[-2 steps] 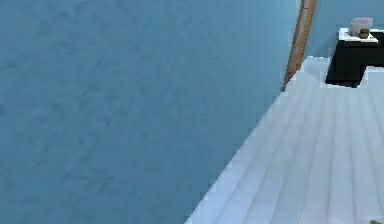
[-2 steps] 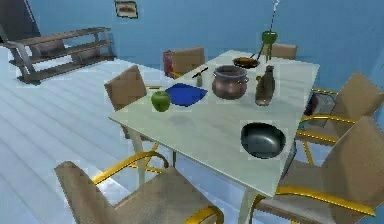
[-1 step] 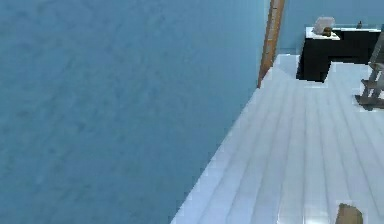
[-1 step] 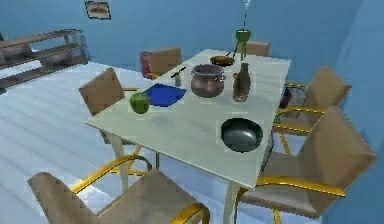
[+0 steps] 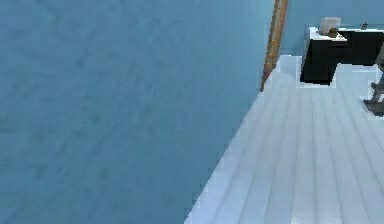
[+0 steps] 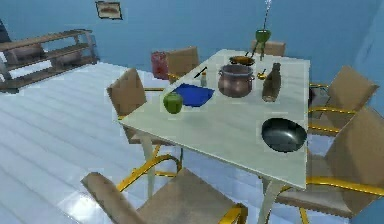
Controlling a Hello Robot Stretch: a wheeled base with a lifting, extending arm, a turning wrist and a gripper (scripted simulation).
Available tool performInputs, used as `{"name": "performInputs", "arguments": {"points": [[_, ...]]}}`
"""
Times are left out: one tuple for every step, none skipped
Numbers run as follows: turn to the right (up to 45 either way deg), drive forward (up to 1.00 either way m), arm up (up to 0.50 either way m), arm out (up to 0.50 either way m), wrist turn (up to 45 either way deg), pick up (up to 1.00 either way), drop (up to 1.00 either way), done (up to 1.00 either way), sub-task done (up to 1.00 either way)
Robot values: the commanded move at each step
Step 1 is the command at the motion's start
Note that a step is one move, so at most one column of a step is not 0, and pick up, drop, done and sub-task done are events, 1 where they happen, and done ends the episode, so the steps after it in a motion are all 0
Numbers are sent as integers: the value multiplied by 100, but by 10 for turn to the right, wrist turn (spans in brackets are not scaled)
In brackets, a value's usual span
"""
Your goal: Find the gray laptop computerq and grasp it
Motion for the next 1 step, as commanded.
{"name": "performInputs", "arguments": {"points": [[270,0,0,0,0,0,0,0,0]]}}
